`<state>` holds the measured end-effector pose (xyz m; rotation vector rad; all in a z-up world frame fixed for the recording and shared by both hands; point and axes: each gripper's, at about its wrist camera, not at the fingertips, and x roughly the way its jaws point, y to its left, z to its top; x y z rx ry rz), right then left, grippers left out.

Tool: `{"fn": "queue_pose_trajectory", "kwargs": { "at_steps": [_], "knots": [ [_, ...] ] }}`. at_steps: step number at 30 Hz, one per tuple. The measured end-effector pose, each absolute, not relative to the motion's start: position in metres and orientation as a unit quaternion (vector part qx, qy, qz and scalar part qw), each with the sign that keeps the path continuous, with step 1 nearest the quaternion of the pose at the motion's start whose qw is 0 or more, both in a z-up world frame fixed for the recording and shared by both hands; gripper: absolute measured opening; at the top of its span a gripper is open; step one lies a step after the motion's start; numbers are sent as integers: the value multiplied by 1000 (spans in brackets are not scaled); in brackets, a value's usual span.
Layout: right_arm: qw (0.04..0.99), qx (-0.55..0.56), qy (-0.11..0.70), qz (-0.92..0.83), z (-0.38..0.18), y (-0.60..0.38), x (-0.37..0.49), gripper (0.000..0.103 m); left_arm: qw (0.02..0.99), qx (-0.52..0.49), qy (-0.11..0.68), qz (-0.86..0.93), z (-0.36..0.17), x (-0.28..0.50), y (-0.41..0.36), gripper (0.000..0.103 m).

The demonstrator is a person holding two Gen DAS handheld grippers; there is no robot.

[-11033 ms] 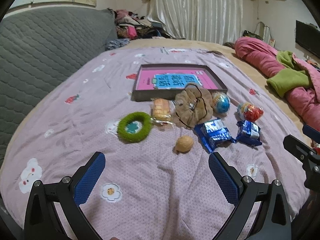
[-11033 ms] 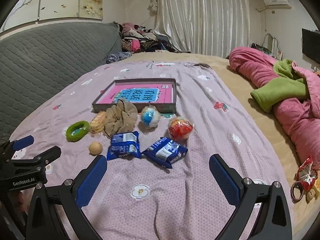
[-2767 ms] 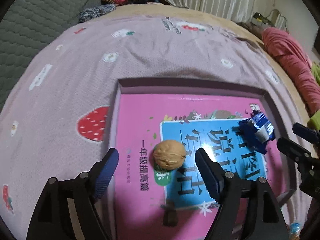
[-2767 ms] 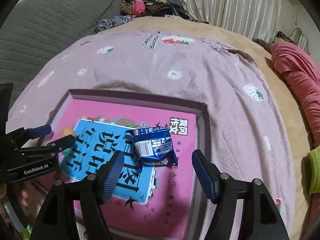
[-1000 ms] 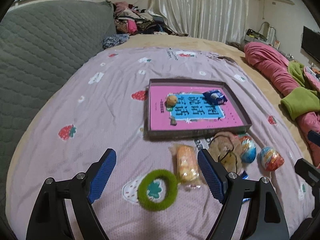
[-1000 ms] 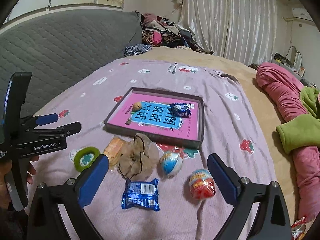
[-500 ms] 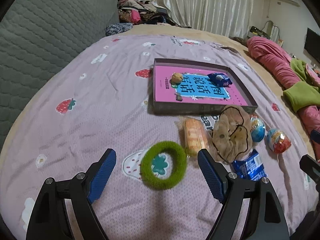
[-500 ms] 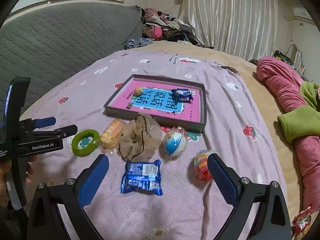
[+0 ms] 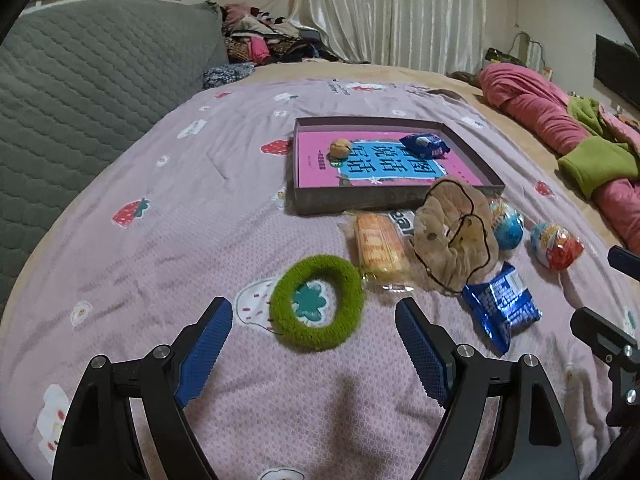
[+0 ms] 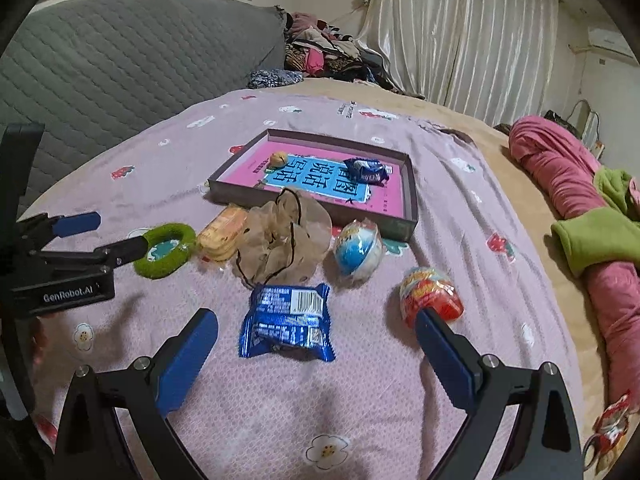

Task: Organize objects
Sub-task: 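Withdraw both tools from the tray back toward the remaining objects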

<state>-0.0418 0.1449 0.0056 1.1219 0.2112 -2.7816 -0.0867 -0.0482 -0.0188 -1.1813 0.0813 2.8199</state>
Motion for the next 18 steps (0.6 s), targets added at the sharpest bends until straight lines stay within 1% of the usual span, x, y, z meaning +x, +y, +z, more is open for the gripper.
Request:
{"fn": "queue_pose_trajectory", "kwargs": {
  "at_steps": [7, 18],
  "knots": [
    [66, 387, 33, -919, -11, 155, -44, 100, 54, -377, 38, 924, -31, -83, -43, 85],
    [63, 397, 26, -915, -29, 154, -51, 100, 62, -376, 30, 924, -46, -87, -46, 84]
  ]
}}
